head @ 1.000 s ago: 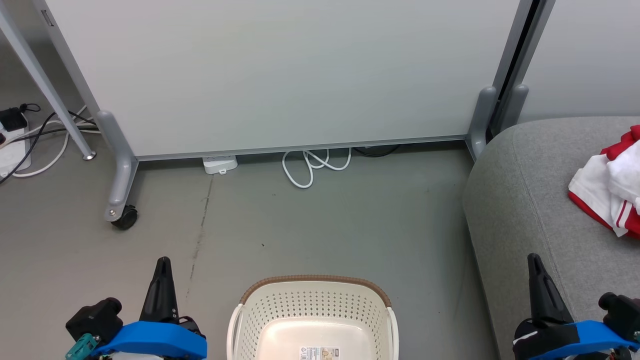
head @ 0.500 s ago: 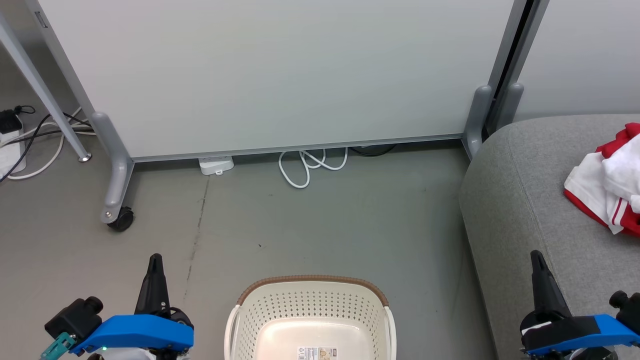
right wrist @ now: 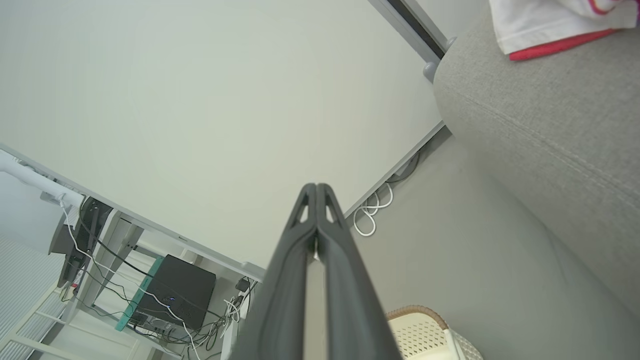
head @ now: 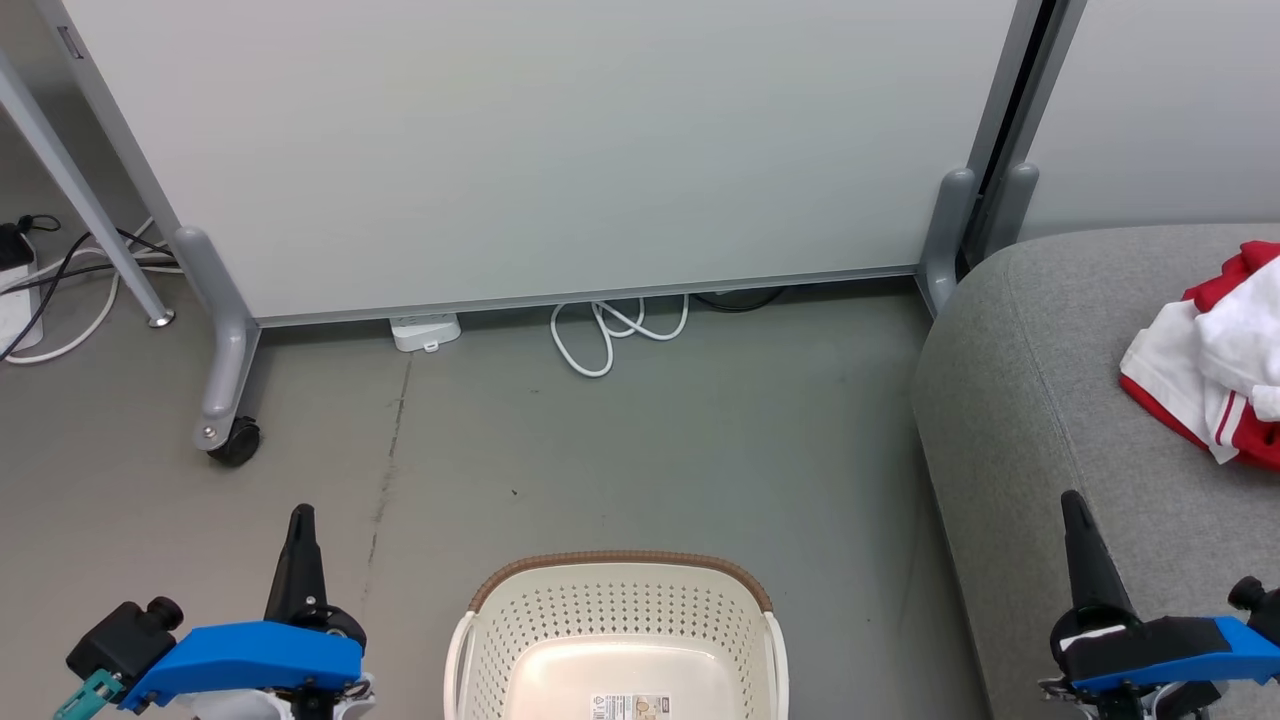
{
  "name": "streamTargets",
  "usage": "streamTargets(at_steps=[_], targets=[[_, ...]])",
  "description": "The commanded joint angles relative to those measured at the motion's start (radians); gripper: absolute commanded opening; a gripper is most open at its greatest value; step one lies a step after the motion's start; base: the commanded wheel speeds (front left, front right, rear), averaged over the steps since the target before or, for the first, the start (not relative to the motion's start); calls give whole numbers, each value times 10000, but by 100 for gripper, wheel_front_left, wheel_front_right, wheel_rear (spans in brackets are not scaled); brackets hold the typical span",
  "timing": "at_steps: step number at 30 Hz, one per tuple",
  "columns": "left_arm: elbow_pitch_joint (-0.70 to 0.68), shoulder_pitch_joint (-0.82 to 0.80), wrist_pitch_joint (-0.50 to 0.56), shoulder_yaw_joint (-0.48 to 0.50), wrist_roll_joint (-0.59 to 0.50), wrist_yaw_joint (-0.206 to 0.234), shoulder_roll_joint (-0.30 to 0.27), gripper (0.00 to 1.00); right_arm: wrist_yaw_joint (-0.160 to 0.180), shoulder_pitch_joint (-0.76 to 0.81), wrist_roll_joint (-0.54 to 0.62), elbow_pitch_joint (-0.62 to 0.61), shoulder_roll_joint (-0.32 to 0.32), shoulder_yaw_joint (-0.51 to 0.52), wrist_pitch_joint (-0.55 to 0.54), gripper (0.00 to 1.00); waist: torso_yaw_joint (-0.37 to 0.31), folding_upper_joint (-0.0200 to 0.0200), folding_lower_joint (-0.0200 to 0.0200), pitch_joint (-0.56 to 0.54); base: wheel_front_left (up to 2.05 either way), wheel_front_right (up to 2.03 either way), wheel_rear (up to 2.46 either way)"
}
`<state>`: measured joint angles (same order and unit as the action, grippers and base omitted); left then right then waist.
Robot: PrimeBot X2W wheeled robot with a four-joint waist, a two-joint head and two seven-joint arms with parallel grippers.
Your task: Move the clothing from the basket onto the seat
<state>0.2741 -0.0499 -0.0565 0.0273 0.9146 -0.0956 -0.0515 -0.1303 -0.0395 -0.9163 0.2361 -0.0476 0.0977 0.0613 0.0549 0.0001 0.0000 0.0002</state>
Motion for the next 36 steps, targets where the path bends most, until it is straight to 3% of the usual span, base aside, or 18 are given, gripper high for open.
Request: streamTargets(at_steps=[1, 36], targets=[[-147, -338, 86, 105, 372, -59, -10, 0, -4, -266, -387, -89, -32, 26, -108, 0, -13, -1, 0, 1, 0, 0, 0], [-240, -509, 979, 530, 3955, -237, 1, 0, -6, -529, -3951, 6, -37, 109, -1019, 0, -260, -1, 0, 14, 0, 0, 0]])
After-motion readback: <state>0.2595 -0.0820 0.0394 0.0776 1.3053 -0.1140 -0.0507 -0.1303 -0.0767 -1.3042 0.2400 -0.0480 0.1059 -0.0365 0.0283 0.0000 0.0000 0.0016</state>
